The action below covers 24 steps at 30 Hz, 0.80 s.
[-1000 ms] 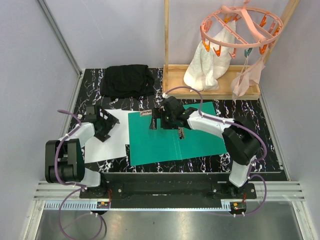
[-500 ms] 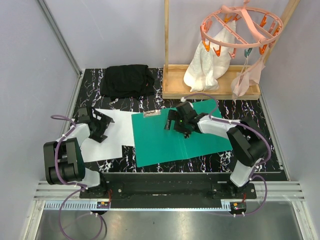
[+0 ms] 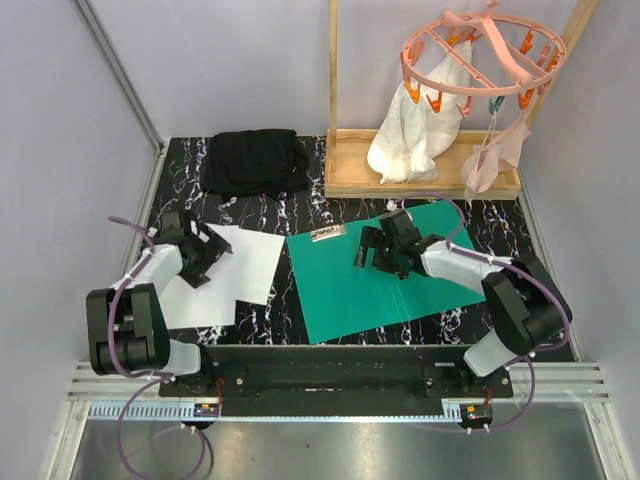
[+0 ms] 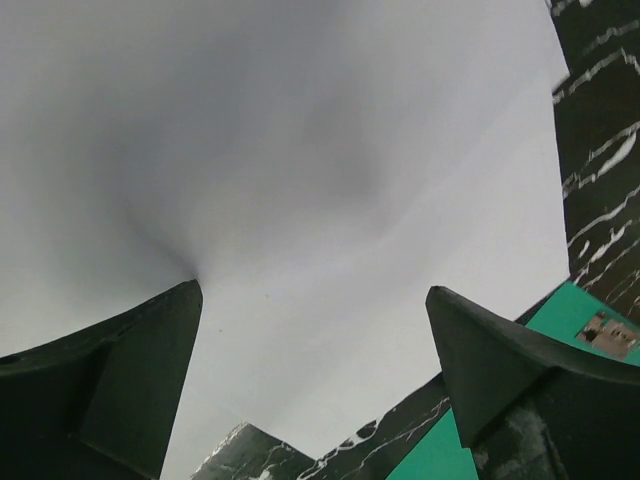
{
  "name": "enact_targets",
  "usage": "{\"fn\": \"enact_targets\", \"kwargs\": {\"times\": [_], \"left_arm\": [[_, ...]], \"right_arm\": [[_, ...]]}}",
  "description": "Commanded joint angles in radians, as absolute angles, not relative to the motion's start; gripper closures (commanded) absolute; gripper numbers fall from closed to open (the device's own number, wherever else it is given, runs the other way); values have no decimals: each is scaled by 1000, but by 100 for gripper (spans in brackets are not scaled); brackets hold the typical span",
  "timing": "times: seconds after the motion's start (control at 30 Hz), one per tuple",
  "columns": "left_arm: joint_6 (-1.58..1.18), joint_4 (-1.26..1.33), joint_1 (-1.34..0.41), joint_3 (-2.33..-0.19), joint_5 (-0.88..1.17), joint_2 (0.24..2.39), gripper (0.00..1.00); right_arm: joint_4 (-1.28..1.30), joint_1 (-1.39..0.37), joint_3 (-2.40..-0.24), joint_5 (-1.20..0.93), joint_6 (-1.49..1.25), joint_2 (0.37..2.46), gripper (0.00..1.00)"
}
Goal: Put the files into the folder
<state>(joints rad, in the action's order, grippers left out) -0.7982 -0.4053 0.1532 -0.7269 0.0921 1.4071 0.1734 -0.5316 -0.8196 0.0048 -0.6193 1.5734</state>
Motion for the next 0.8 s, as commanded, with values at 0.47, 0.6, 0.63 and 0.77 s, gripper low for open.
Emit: {"fn": "enact_targets", "kwargs": {"times": [0.47,0.6,0.63,0.77], "left_arm": [[-653,-476,64,-962,201,1497,3],[-658,-471,63,-864,180,1408,3],[-664,-460,64,-844,175,1381,3],[-721,-457,64,-750,163,1238,2]], "right_arm": [[118,-796,-1490,-196,-466,1992,0],[173,-793,-1667,-231,-241,2143,0],[184,-795,-1699,-248,-214,2167,0],[216,-796,-1845,-244,-108,2291,0]]}}
